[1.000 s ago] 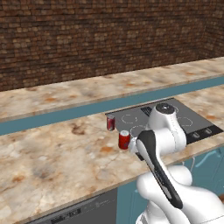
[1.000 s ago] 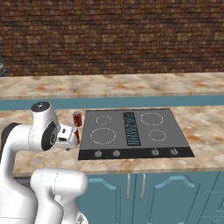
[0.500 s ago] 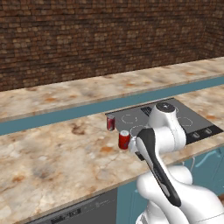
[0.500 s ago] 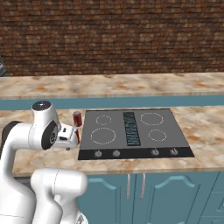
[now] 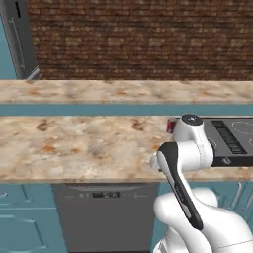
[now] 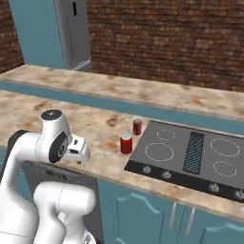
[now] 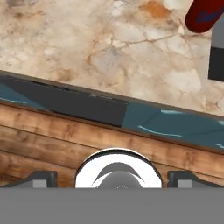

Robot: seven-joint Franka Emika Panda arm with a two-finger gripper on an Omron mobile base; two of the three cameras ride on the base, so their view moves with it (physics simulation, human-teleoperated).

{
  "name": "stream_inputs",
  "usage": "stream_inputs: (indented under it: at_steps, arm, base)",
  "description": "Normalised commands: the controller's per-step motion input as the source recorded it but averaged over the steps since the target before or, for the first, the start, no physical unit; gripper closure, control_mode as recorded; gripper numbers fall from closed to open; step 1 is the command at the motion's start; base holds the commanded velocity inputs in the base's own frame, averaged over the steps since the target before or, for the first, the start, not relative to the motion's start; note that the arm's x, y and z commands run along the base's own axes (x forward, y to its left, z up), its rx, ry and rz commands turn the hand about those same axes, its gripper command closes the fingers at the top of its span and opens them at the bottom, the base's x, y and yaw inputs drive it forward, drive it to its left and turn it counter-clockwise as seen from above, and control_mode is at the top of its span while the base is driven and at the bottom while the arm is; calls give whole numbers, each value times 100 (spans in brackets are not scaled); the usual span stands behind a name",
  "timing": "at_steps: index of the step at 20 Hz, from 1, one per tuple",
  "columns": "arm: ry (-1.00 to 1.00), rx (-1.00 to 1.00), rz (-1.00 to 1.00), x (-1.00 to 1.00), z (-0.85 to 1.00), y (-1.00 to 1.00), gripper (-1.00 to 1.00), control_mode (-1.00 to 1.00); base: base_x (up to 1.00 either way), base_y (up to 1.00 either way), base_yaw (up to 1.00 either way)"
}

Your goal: Four empty soda cans are scattered around the kitchen. Gather all the cans and cluster them next to the stove for recycling.

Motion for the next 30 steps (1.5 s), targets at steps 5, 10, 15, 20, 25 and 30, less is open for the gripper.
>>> stream_inputs:
  at_steps: [5, 10, 15, 20, 25, 30]
  arm:
    - [0, 0, 0, 0, 0, 0, -100, 100]
    - [0, 0, 0, 0, 0, 0, -100, 100]
    - [0, 0, 0, 0, 0, 0, -100, 100]
    - [0, 0, 0, 0, 0, 0, -100, 100]
    - [0, 0, 0, 0, 0, 0, -100, 100]
    - [0, 0, 0, 0, 0, 0, -100, 100]
  base:
    - [0, 0, 100]
    - [-1, 19, 99]
    - [2, 0, 100]
    - [4, 0, 100]
    - [3, 0, 100]
    - [4, 0, 100]
